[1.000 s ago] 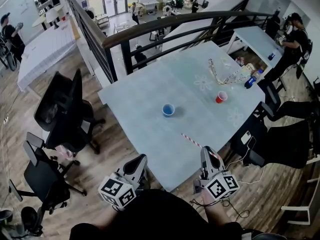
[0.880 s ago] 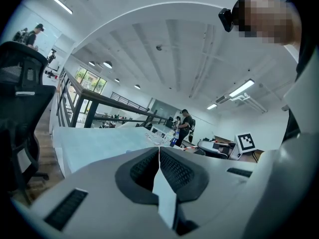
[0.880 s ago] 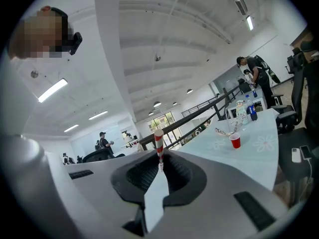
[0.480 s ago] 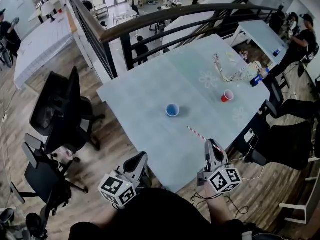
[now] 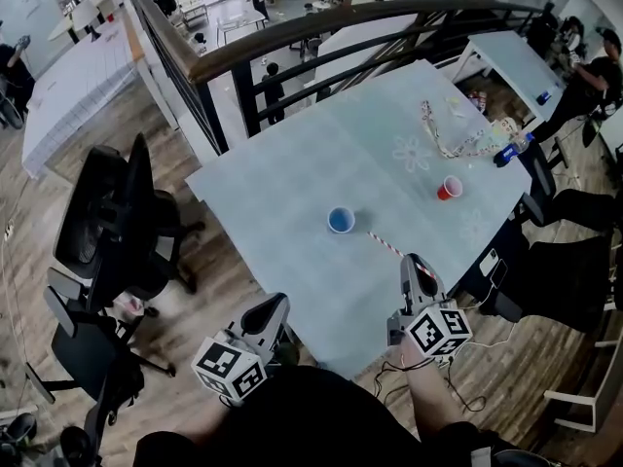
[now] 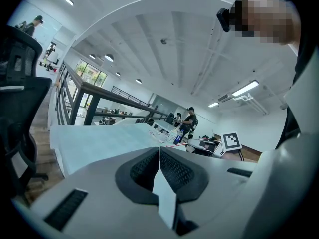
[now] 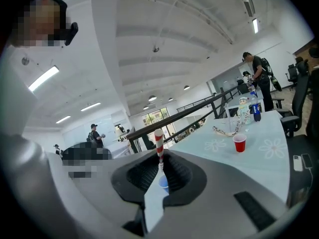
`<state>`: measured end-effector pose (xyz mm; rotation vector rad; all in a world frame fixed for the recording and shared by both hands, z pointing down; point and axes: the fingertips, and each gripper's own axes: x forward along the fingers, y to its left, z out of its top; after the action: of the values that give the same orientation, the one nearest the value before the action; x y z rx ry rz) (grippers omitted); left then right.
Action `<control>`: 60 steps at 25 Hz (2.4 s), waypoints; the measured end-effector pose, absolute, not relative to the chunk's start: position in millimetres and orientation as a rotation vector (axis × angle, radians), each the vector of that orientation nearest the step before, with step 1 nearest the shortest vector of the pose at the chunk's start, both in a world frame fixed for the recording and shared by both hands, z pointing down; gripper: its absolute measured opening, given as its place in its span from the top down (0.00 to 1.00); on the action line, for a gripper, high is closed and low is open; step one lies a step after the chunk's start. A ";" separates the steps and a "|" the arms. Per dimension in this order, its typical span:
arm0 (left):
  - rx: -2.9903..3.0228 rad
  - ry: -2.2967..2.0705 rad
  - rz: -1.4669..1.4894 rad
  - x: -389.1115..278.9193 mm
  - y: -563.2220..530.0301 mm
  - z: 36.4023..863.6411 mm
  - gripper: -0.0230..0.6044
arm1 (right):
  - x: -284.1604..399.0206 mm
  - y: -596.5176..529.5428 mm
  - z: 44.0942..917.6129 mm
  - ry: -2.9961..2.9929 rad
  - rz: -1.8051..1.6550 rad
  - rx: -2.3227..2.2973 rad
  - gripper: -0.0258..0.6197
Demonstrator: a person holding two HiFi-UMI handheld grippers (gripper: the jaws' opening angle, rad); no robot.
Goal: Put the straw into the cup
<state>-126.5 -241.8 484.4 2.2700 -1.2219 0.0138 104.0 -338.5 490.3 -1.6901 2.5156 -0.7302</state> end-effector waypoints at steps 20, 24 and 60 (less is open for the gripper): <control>2.194 -1.241 -0.017 -174.0 -282.7 508.4 0.93 | 45.4 -418.9 545.4 2.645 -0.759 -1.738 0.88; 2.186 -1.236 -0.021 -180.5 -282.0 513.0 0.93 | 32.6 -421.2 566.6 2.698 -0.767 -1.753 0.88; 2.198 -1.236 0.002 -172.0 -276.7 511.7 0.93 | 25.6 -441.0 630.7 2.791 -0.824 -1.820 0.65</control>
<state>-172.0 -276.7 511.7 2.1983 -1.2360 0.0021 25.6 -441.0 630.7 -1.8198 2.7908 -0.8235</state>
